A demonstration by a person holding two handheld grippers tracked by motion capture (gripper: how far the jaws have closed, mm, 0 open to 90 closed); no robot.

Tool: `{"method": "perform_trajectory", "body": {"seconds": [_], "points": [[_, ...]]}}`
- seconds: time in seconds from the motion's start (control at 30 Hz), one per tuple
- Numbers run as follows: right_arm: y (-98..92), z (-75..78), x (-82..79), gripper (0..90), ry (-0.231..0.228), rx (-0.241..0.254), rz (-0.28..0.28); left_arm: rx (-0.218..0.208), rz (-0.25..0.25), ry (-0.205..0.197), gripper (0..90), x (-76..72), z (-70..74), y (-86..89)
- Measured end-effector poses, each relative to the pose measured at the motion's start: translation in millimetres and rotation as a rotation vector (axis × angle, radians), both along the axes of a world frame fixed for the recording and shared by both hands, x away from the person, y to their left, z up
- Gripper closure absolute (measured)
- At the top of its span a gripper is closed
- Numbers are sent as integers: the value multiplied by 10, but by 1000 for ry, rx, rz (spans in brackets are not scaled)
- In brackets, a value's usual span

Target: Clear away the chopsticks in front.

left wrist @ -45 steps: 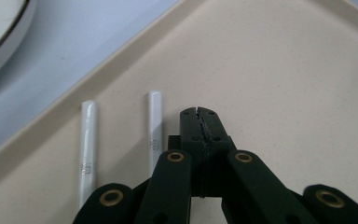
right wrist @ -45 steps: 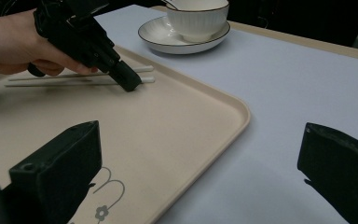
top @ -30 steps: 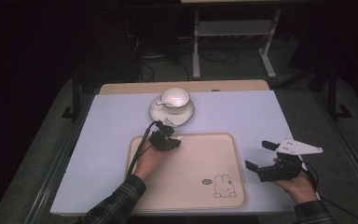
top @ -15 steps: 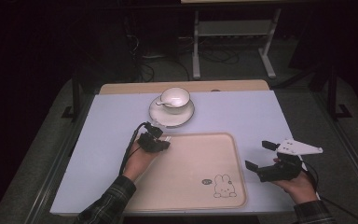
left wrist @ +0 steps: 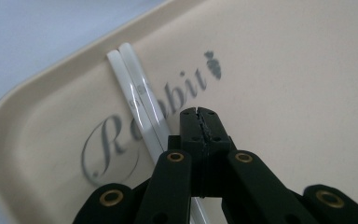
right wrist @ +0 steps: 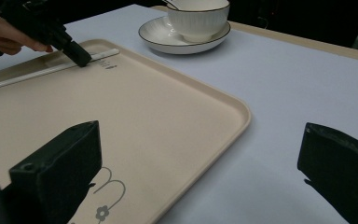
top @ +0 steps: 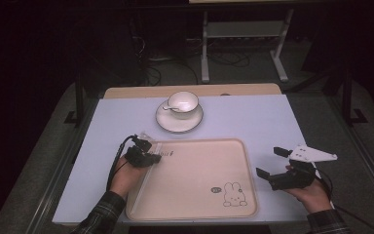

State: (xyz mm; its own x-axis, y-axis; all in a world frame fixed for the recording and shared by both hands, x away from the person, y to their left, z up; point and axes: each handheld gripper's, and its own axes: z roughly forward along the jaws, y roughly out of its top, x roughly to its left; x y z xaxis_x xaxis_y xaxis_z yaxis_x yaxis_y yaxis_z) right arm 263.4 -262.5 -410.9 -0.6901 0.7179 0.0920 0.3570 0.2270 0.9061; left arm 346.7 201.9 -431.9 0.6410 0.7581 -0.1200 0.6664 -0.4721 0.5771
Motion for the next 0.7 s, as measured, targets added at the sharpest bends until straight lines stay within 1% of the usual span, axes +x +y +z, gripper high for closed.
{"method": "perform_trajectory", "body": {"seconds": [0.23, 0.3, 0.37, 0.4, 0.53, 0.6, 0.63, 0.7], "points": [[5, 1, -1, 0, 0, -1, 1, 0, 19, 10, 893, -114, 8, 193], [6, 0, -2, 0, -1, -1, 3, -2, 24, 12, 892, -126, 8, 222], [2, -4, -1, 0, 0, -5, 2, 3, 43, 9, 893, -143, 11, 255], [-2, -5, -1, 0, 1, -3, 1, 11, 43, 9, 892, -149, 15, 273], [-14, -11, -1, 0, 0, 0, 1, 7, 51, 12, 892, -156, 14, 300], [-17, -14, -2, 0, 1, 0, 1, 4, 48, 8, 887, -155, 19, 289], [-17, -14, -3, 0, 1, -1, 1, -3, 46, 4, 879, -160, 30, 286], [-16, -13, -5, 0, 1, -1, 3, -23, 39, -19, 844, -174, 67, 288]]}}
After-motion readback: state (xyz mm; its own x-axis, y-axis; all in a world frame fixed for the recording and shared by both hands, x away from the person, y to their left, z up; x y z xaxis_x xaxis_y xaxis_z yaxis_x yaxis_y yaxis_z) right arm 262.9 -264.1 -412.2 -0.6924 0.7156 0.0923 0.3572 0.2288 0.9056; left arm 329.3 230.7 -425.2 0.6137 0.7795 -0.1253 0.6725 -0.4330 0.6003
